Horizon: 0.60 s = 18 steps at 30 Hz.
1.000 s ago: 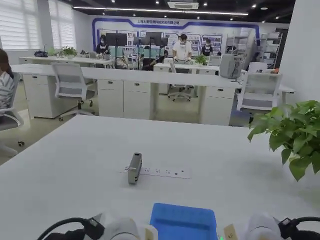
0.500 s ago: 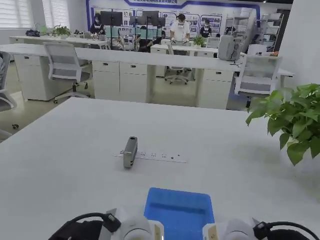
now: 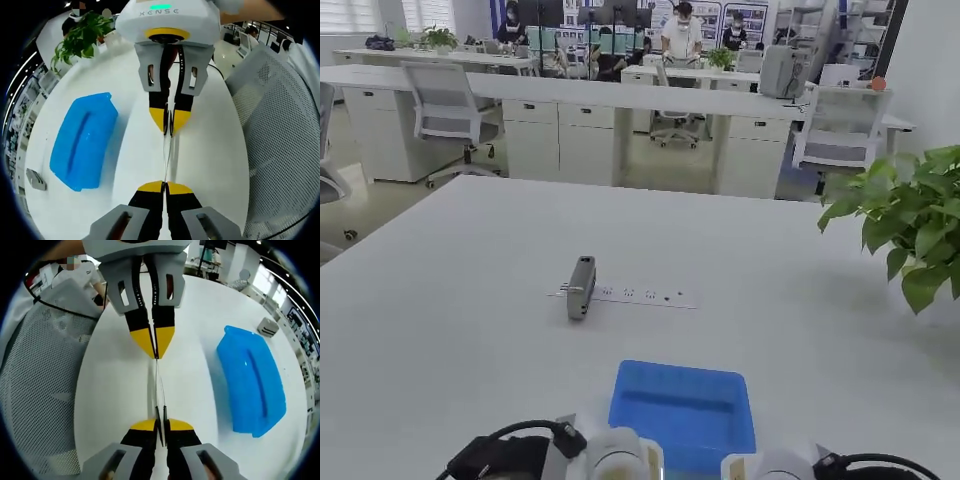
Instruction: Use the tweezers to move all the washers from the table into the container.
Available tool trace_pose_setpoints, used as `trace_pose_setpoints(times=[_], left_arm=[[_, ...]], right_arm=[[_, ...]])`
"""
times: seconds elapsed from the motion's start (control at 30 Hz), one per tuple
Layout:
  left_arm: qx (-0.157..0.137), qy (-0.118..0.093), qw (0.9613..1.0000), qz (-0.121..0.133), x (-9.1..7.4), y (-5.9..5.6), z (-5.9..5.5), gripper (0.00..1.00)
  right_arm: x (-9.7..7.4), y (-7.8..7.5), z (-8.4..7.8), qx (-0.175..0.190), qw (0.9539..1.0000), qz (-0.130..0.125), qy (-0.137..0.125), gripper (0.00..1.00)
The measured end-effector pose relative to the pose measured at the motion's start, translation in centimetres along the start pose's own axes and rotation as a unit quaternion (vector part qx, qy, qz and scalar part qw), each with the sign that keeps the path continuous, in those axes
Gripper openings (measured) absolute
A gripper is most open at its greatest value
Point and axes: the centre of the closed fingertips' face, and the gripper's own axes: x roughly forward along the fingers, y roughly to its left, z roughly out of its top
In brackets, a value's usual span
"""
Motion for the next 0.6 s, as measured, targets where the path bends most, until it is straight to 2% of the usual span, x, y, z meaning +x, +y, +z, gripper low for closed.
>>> trace_pose_setpoints(times=[0.17,0.27,0.6], left_arm=[[-0.007,0.005,1.0,-0.003,0.3,-0.2,-0.2,0.0],[0.003,0.014,0.9999,-0.005,0.8,-0.4,-0.5,0.0],[0.009,0.021,0.9997,-0.007,1.1,-0.5,-0.6,0.0]], right_arm=[[0.0,0.4,0.1,-0.022,0.9995,-0.007,0.019,0.05],[0.0,0.4,0.0,-0.03,0.9992,-0.012,0.023,0.05],[-0.1,0.4,-0.1,-0.008,0.9994,-0.031,0.012,0.06]])
